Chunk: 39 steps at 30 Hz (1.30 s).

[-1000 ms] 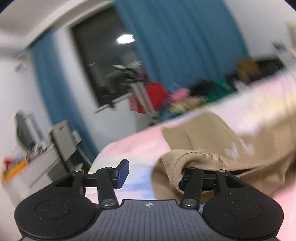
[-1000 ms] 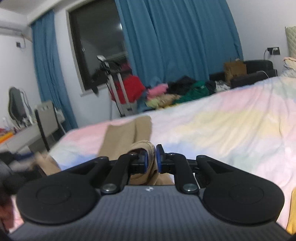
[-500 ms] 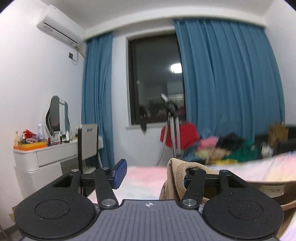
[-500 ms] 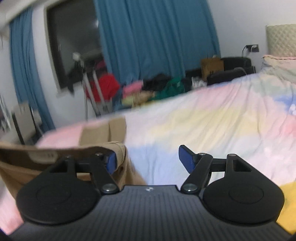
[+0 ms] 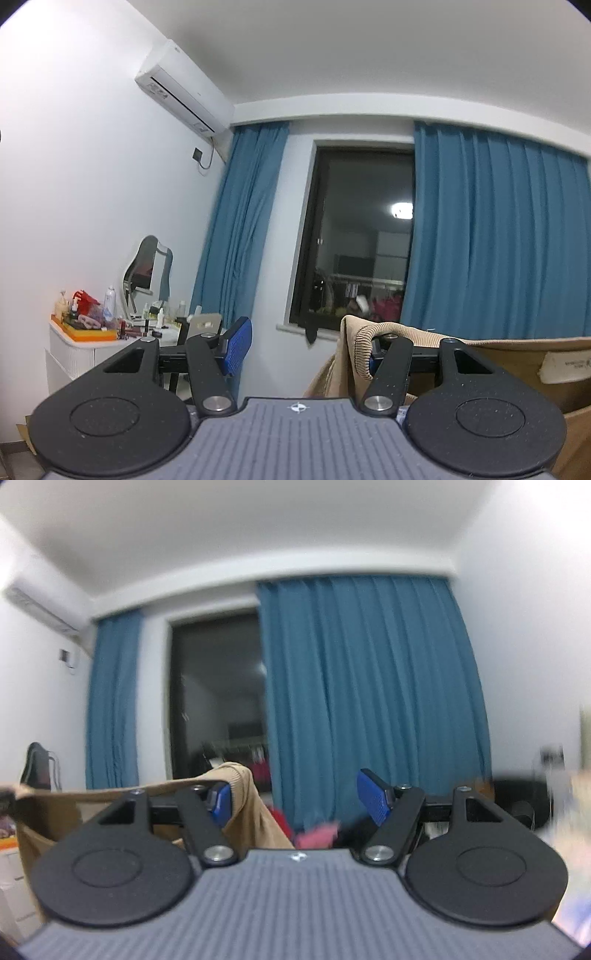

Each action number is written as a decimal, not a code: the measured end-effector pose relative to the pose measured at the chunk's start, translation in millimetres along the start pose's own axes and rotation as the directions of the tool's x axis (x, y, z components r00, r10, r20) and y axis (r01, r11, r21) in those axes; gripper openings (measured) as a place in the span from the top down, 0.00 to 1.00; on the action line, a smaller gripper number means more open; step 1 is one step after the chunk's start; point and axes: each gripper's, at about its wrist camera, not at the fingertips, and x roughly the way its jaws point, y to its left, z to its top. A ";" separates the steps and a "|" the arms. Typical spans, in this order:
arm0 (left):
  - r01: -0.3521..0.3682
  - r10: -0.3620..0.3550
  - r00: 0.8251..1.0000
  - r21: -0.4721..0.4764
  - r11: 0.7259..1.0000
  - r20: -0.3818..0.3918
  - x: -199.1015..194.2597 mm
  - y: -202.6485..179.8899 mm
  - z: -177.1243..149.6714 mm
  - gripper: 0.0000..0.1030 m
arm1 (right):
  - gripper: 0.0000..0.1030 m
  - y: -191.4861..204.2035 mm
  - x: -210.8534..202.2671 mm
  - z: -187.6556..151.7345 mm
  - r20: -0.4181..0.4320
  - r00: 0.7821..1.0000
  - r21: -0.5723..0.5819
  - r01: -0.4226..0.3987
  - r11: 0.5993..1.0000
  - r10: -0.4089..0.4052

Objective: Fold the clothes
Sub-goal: 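Lift the T-shirt high with both grippers to shake it out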

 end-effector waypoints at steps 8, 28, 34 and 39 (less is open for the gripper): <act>0.030 -0.030 0.998 0.012 0.999 0.061 -21.9 -4.1 128.9 0.41 | 0.31 0.7 -23.0 119.8 0.089 0.993 -0.049 -0.068 0.996 0.073; 0.028 -0.018 0.959 0.033 0.999 -0.283 241.1 -18.6 -68.9 0.37 | 0.20 17.0 211.4 -45.9 -0.287 0.957 -0.045 -0.063 0.997 0.047; 0.058 -0.010 0.914 0.105 0.993 -0.406 378.8 -48.6 -228.2 0.36 | 0.21 3.3 338.0 -198.3 -0.424 0.905 -0.034 -0.049 0.998 0.030; 0.085 0.022 0.806 0.151 0.985 -0.592 476.7 -70.0 -367.8 0.37 | 0.21 1.7 422.5 -321.8 -0.581 0.814 -0.102 -0.094 0.990 0.017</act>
